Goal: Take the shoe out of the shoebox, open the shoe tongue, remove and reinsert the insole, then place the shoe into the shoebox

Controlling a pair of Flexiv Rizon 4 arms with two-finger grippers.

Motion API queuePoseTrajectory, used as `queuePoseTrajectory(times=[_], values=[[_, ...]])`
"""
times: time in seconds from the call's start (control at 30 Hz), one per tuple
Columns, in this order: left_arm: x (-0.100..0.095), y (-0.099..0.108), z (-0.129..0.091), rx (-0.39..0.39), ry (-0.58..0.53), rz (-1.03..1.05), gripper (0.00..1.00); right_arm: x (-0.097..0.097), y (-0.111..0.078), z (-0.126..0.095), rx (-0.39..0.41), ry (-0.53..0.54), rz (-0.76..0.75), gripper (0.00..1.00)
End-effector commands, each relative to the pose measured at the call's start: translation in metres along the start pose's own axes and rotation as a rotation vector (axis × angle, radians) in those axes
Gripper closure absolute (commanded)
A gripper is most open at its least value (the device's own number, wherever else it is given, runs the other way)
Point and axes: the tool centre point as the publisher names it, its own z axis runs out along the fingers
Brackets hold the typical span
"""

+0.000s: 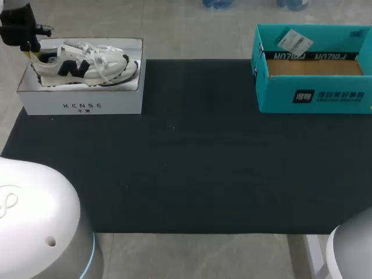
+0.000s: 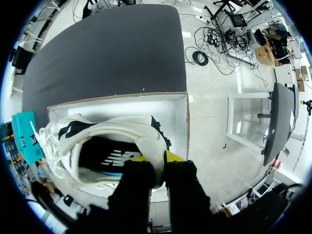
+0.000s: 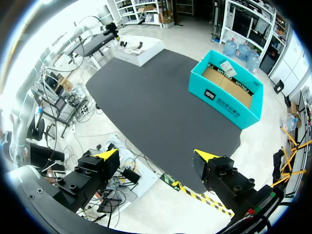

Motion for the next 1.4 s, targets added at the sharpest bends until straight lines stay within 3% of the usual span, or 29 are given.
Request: queuePoseTrajectory(times=[0.03,0.2,0.8,1.4], values=[[-0.006,-0.015,-0.065,-0.035,0.015,0.008,1.0,-0.001,0.002,0.0,0.006,0.003,0.001,0.0],[-0.013,-0.018,-0.084,-0.026,0.027,0.013,1.0,-0.001,0.002,0.0,0.006,0.003,0.001,0.0],[-0.015,-0.02,-0.085,-0.018,0.036,0.017,1.0,-0.001,0.002,0.0,0.006,0.003,0.001,0.0],[-0.189,-0.188,-0.101,0.045,-0.028,0.142,1.0,-0.001,0.002,0.0,0.006,0.003,0.001,0.0]])
